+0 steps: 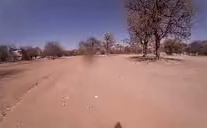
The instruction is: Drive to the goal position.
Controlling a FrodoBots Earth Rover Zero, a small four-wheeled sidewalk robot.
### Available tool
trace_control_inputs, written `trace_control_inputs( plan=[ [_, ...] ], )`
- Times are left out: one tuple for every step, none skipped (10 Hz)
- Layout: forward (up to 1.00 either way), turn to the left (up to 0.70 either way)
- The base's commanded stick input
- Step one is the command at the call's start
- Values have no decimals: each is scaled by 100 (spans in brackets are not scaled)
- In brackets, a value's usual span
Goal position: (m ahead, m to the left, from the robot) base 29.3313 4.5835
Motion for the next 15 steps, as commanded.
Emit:
trace_control_inputs(
  plan=[
    [100,0],
    [100,0],
    [100,0],
    [100,0],
    [100,0],
    [100,0],
    [100,0],
    [100,0],
    [100,0],
    [100,0],
    [100,0],
    [100,0],
    [100,0],
    [100,0],
    [100,0]
  ],
)
